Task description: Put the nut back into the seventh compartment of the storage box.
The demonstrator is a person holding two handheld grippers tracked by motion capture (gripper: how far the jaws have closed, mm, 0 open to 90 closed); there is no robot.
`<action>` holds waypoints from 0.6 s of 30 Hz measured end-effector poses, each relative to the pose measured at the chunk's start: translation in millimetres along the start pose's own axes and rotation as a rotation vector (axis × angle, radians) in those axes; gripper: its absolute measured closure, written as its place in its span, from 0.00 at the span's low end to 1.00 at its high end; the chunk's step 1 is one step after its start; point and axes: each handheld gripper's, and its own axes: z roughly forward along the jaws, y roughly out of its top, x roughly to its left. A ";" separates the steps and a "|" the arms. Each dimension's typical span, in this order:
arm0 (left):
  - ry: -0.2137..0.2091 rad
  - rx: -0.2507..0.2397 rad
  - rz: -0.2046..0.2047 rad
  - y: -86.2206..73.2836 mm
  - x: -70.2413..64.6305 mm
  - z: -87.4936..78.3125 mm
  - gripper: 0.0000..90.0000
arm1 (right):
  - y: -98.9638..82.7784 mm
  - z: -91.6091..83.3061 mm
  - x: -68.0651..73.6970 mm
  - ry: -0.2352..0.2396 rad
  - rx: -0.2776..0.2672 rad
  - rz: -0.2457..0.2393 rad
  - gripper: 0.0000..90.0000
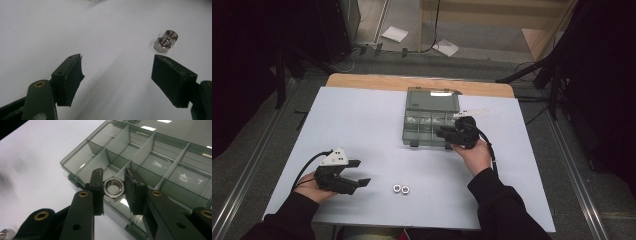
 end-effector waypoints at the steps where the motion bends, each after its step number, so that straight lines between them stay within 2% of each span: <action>1: 0.000 0.002 0.000 0.1 0.1 0.1 0.27 | 0.1 0.6 -1.1 -0.002 0.002 0.002 0.80; 18: 0.000 0.002 0.000 -0.6 -0.6 0.7 0.27 | -1.1 14.2 -14.9 -0.058 0.012 0.032 0.79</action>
